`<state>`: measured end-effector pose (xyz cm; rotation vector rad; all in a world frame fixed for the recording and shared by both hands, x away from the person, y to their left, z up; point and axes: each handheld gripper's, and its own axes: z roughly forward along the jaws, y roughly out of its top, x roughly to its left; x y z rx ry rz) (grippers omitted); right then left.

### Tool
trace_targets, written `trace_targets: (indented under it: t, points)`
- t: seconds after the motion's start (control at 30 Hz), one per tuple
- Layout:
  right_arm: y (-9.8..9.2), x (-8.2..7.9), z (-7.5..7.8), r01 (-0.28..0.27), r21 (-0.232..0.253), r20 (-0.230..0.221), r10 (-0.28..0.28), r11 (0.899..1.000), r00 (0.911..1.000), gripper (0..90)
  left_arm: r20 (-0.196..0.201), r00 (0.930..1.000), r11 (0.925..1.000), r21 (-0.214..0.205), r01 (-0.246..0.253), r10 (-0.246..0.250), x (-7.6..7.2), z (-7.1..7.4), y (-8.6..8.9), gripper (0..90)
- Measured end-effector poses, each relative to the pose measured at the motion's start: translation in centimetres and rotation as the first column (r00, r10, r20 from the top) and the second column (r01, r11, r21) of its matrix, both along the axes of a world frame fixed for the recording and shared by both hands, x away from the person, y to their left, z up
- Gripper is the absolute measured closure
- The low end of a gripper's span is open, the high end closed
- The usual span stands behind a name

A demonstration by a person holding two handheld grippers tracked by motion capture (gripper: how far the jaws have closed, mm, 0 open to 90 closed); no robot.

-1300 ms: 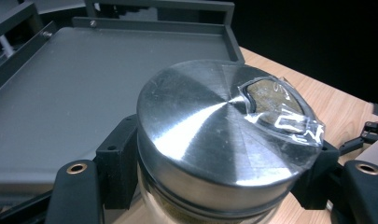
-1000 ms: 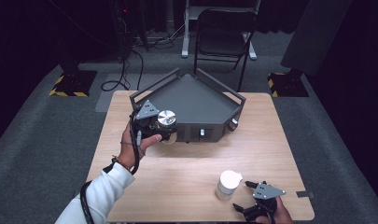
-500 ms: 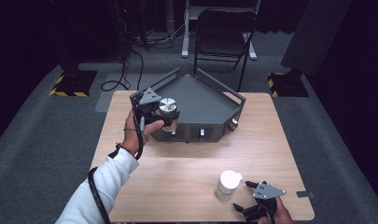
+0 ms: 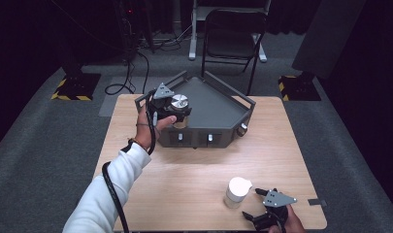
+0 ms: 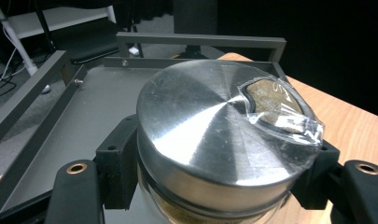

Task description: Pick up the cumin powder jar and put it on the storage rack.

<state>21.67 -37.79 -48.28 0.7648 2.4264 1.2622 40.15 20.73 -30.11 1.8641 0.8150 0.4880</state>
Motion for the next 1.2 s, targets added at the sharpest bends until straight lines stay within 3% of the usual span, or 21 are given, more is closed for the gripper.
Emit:
trace_targets:
  t: [0.4,1.03,1.2]
  points:
    - [-0.1,0.0,0.0,-0.004,0.0,0.0,0.004,1.0,1.0,0.0,-0.006,1.0,0.9998,0.02,-0.006,0.006,1.9,-0.6,-0.9,31.2]
    - [-0.1,0.0,0.0,-0.008,0.0,0.002,0.008,1.0,1.0,0.0,-0.032,0.9994,0.9998,0.013,-0.013,0.014,2.6,-2.4,-1.1,31.1]
    - [-0.1,0.0,0.0,-0.008,0.0,0.002,0.008,1.0,1.0,0.0,-0.031,0.9994,0.9998,-0.008,-0.016,0.016,2.6,-3.1,-0.9,31.1]
